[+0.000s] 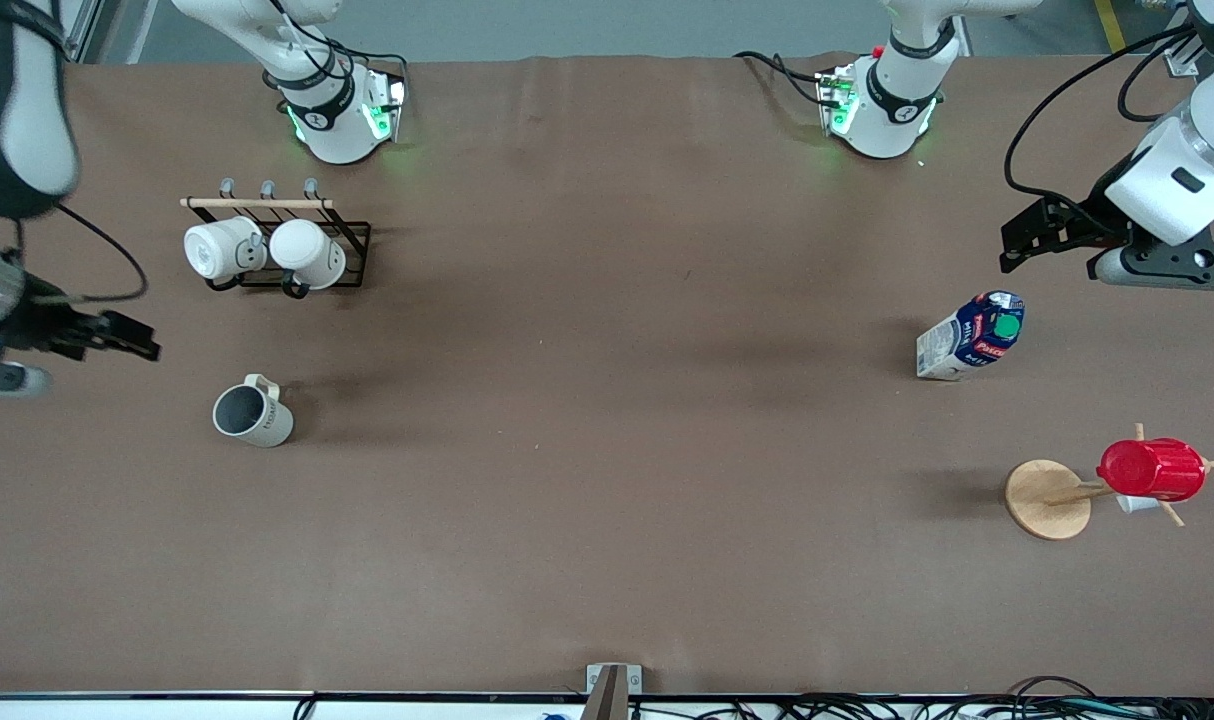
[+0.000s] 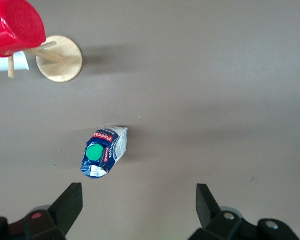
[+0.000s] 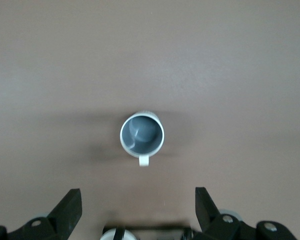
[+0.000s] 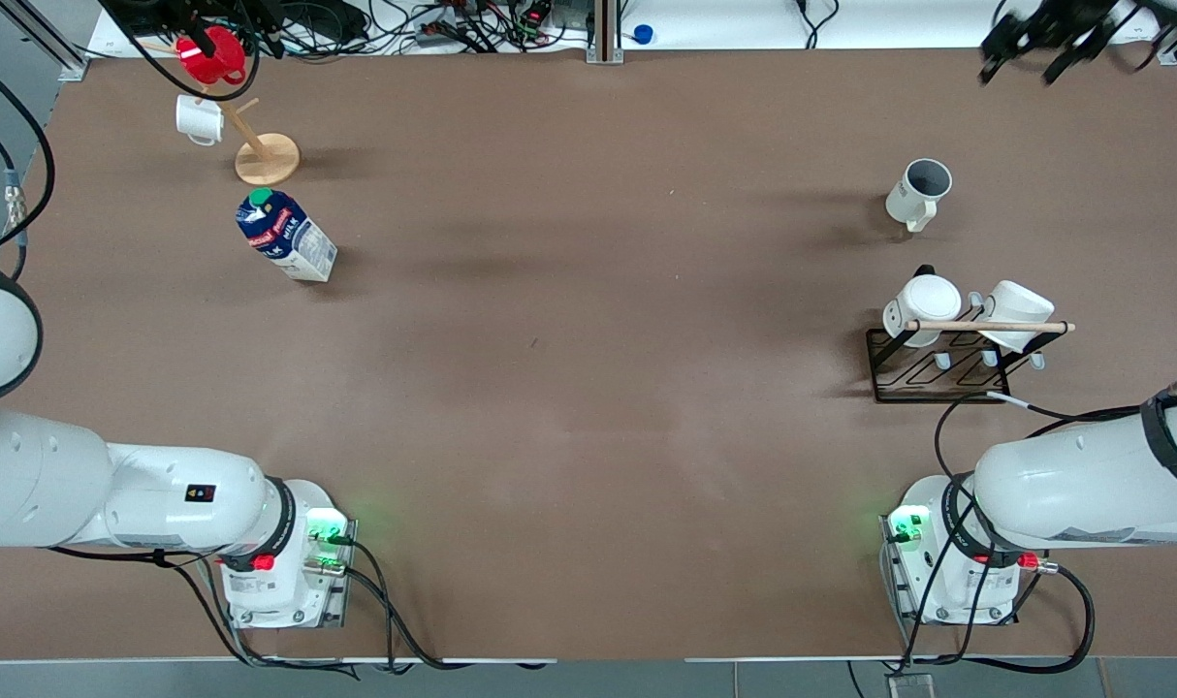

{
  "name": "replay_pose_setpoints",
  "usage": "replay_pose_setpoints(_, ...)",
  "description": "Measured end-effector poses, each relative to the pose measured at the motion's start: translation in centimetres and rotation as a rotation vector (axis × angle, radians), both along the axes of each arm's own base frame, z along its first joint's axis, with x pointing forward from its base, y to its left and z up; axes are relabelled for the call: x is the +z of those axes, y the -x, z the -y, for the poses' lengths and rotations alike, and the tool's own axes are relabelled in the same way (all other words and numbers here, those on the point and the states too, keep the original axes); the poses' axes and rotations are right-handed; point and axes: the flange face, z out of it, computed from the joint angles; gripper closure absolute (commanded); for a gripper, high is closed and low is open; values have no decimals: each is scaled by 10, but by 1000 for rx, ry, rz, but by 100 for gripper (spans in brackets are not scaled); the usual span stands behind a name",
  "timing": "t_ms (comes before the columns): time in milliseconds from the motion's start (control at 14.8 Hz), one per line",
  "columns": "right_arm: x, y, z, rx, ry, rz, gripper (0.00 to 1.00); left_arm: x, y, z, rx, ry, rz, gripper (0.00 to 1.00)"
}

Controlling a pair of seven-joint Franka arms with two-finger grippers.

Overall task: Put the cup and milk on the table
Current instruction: 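Reach the right gripper to the mug while the left gripper reaches the milk, then grasp the mug with the right gripper while the left gripper grasps the milk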

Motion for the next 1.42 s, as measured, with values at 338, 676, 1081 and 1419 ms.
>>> replay_pose_setpoints(338, -114, 1, 14, -25, 18, 19, 0, -49, -4, -47, -11, 4, -29, 0)
replay_pose_setpoints(676, -194, 3, 18, 12, 39, 61, 0, -119, 1, -91, -63, 9, -22, 0)
replay_pose_setpoints(1081, -210, 7, 26, 29, 42, 51, 45, -193, 16, -95, -74, 6, -29, 0)
replay_pose_setpoints(1419, -214, 8, 26, 30, 41, 45, 100, -233, 17, -95, -77, 4, -86, 0)
